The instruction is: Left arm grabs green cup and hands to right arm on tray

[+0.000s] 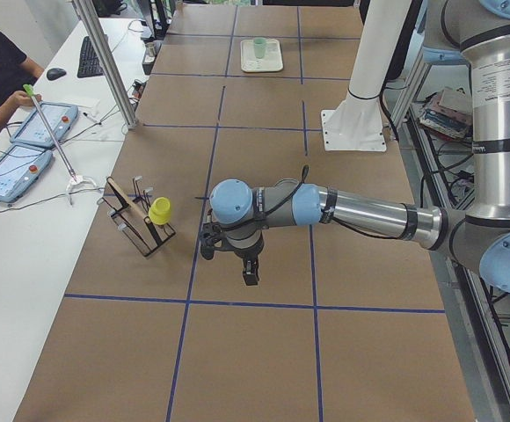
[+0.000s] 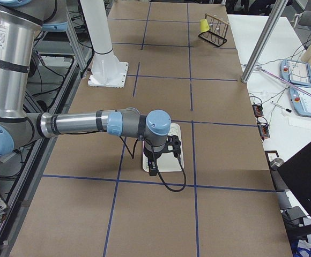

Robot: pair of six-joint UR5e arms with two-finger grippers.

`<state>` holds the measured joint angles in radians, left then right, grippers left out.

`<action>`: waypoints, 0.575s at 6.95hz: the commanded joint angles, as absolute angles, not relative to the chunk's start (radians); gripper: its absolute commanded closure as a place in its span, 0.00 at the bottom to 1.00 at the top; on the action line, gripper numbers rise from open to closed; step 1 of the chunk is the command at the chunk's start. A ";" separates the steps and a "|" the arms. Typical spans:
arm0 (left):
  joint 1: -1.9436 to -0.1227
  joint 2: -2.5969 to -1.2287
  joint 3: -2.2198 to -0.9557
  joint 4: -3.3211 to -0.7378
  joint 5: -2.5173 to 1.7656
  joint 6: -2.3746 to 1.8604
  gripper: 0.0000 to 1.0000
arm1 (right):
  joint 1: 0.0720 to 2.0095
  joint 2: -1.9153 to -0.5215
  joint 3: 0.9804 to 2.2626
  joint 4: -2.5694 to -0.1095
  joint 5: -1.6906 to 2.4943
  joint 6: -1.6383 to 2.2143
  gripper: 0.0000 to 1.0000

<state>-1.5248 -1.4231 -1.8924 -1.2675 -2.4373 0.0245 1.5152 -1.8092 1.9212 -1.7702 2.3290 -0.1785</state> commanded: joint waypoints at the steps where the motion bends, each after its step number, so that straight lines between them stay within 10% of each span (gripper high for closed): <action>1: -1.525 -1.414 -1.879 -1.270 -2.433 0.035 0.00 | 1.517 -1.812 1.914 -1.770 2.327 -0.173 0.00; 4: -1.542 -1.430 -1.862 -1.304 -2.434 0.025 0.00 | 1.517 -1.810 1.919 -1.769 2.347 -0.170 0.00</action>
